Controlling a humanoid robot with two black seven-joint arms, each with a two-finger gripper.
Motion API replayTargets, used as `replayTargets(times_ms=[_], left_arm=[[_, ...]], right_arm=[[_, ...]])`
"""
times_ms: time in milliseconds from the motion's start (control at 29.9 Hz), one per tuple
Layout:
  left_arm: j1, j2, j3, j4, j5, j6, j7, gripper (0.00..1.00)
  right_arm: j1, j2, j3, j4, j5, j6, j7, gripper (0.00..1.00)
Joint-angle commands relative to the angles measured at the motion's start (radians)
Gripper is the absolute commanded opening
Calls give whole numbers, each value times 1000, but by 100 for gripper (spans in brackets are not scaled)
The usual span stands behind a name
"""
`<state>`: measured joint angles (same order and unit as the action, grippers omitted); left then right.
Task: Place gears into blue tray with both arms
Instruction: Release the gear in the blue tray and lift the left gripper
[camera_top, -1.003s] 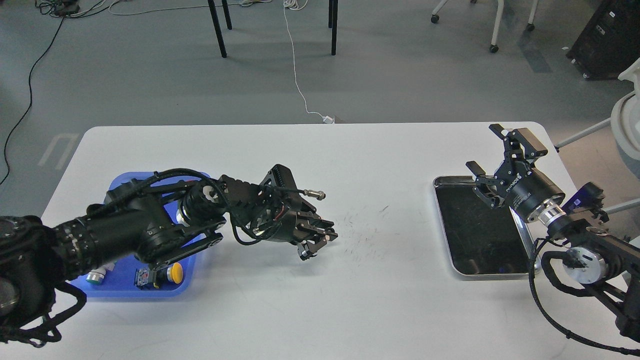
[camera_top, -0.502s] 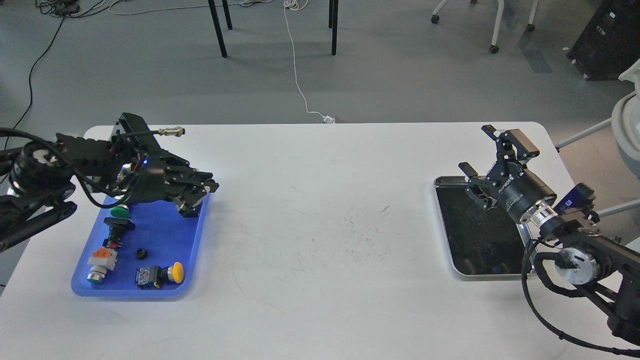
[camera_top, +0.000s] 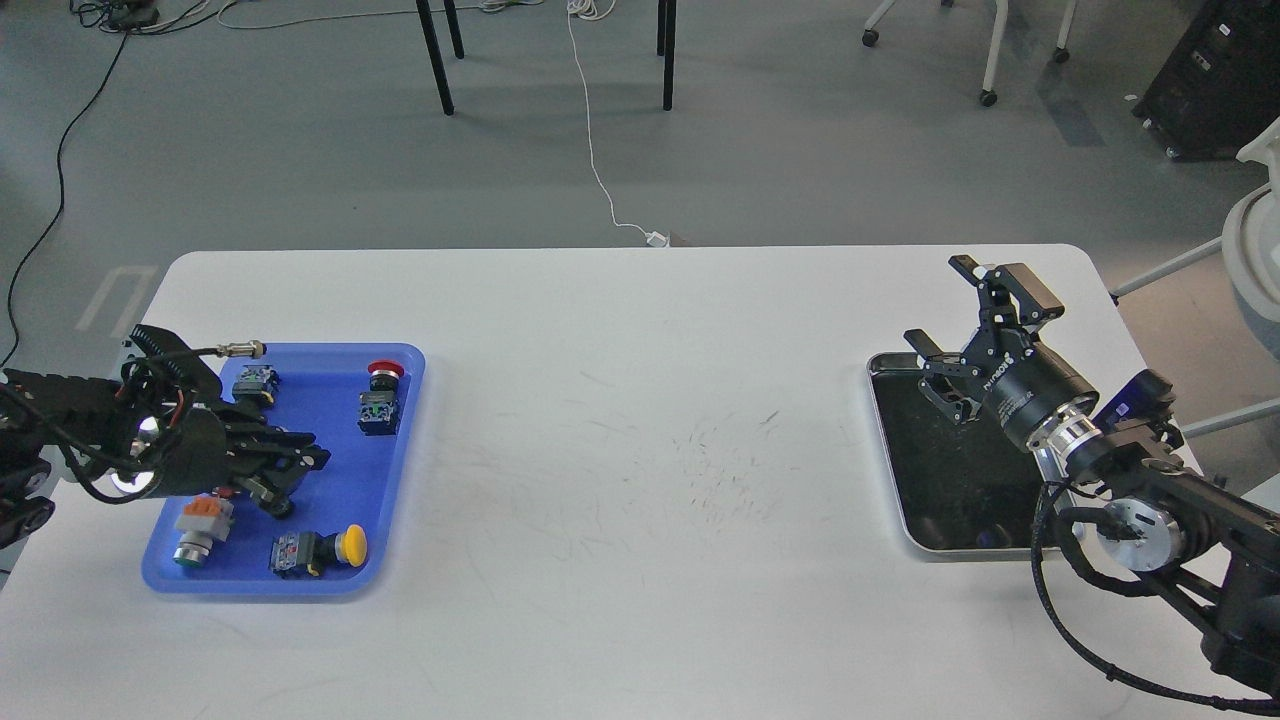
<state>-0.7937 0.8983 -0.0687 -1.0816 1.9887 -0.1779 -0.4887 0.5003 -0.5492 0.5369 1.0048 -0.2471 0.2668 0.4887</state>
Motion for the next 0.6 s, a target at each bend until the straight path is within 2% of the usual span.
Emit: replayTargets(times_ms=[0, 368, 401, 502, 535, 569], left_arm=[[1, -12, 1, 3, 1, 0, 0, 21], [4, -50, 12, 103, 4, 1, 0, 31], [4, -48, 10, 103, 4, 1, 0, 35], [4, -47, 1, 100, 2, 1, 0, 71], [4, -42, -2, 95, 1, 3, 0, 77], [4, -35, -3, 89, 1, 3, 0, 78]], right_arm=[[1, 0, 0, 2, 0, 0, 0, 97], [4, 11, 0, 6, 0, 0, 0, 97], [6, 11, 0, 6, 0, 0, 0, 97], [9, 14, 0, 6, 0, 0, 0, 97], [9, 14, 0, 8, 0, 0, 0, 97], [9, 14, 0, 8, 0, 0, 0, 97]])
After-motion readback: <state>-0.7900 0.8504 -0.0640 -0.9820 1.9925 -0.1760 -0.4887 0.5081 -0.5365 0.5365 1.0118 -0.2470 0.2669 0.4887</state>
